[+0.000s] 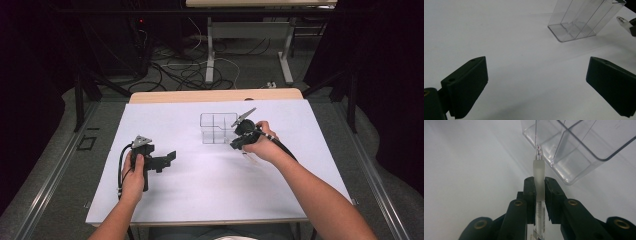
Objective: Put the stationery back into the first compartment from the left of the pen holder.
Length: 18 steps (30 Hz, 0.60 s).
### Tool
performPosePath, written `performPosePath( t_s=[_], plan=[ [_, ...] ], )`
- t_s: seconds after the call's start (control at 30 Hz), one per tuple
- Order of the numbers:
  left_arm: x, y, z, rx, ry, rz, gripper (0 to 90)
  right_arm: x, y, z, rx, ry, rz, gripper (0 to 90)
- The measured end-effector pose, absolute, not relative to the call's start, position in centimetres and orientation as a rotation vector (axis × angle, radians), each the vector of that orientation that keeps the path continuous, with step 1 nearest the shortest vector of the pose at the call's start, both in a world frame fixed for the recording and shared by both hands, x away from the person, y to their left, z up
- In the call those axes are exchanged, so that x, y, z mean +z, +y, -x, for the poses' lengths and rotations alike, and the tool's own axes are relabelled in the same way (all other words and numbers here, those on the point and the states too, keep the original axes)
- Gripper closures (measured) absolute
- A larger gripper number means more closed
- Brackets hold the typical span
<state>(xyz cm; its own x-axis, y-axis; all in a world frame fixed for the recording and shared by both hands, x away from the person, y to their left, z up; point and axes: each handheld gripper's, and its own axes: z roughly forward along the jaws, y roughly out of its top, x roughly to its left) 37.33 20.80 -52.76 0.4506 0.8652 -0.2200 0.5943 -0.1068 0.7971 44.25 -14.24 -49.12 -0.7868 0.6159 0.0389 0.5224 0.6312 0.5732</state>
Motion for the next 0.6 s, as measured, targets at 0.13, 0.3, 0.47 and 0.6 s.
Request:
performPosePath(
  t_s=[0.13,0.3,0.47,0.6],
  plan=[
    [-52.8,20.8,-37.3,0.384,1.246,-1.798,3.9,-48.6,-14.3,-44.2,0.945,2.66,-0.947,79.8],
    [-52.8,20.8,-37.3,0.382,1.242,-1.804,3.9,-47.8,-14.1,-44.0,1.037,2.603,-0.939,79.8],
    [-52.8,20.8,-37.3,0.386,1.245,-1.798,3.9,-47.4,-14.1,-44.1,1.158,2.538,-0.929,79.8],
    [-52.8,20.8,-37.3,0.388,1.243,-1.8,3.9,-47.3,-13.9,-44.1,1.233,2.481,-0.924,79.8]
  ],
)
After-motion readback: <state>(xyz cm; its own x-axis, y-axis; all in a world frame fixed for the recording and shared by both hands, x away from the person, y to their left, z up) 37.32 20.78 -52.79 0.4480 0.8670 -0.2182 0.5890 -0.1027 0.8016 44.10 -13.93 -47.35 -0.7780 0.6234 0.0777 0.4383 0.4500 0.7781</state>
